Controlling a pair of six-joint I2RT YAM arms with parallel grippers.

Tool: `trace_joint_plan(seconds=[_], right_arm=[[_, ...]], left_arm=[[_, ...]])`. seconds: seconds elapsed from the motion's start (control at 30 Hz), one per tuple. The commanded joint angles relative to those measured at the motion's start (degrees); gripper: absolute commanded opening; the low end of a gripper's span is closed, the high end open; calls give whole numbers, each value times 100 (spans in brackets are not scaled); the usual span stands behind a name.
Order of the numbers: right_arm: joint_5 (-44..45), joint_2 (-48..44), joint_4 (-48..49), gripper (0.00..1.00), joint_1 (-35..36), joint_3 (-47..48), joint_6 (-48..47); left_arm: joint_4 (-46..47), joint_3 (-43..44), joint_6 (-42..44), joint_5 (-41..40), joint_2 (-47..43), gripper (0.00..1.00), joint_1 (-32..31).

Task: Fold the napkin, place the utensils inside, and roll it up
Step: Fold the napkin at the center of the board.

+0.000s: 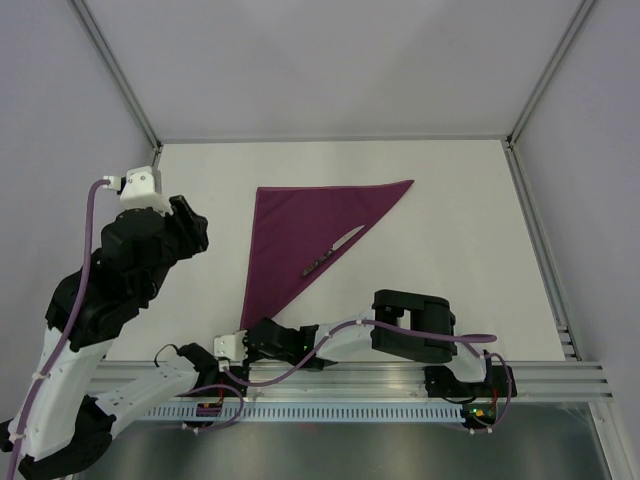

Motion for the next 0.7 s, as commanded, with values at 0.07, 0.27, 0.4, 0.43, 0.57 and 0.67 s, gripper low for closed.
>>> trace_joint_plan(seconds=[0.07, 0.27, 0.4, 0.43, 0.57, 0.67], right_arm=[[35, -13, 138, 11, 17, 144, 58], [114, -242, 24, 9, -97, 258, 190], [228, -461, -125, 9, -238, 381, 382], [263, -558, -230, 9, -273, 451, 436], [281, -822, -485, 9, -606, 531, 717], [360, -1041, -617, 7, -835, 522, 867]], left_arm=[[61, -20, -123, -67, -11, 56, 4], [78, -55, -114, -93, -29, 56, 13], [131, -99, -105, -84, -37, 56, 4], [148, -126, -97, -76, -38, 56, 13], [271, -187, -70, -50, -29, 56, 4], [385, -231, -62, 3, 6, 56, 4]])
